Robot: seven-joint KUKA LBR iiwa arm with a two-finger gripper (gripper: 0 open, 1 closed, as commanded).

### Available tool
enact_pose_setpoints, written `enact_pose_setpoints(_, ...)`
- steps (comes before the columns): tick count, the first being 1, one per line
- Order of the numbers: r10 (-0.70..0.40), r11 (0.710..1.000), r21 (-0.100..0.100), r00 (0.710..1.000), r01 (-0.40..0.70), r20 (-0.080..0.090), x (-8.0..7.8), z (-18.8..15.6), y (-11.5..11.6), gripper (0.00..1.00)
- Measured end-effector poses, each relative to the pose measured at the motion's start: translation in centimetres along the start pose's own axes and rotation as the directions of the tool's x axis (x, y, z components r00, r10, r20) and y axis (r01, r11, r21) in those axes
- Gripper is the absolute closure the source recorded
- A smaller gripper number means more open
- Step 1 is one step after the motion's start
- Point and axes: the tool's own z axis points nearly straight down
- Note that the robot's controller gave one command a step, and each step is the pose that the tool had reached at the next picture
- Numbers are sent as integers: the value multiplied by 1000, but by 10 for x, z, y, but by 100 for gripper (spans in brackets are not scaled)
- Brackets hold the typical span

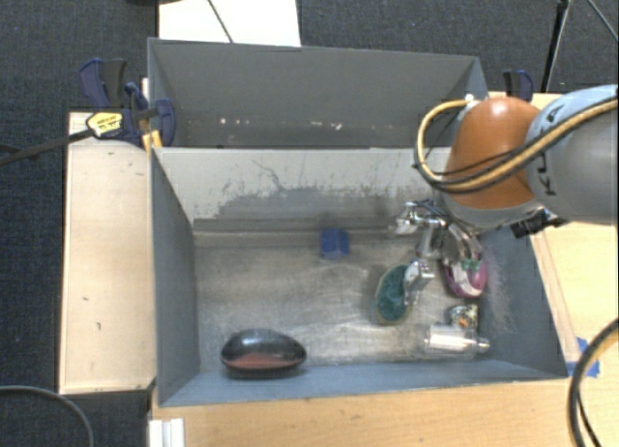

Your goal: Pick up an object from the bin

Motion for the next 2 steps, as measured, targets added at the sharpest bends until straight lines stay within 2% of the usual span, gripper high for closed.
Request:
enact_pose_setpoints(1,118,993,-9,993,-118,21,-3,1,12,0)
enact_pose_setpoints(2,301,954,-12,953,-301,28,-6,4,18,0)
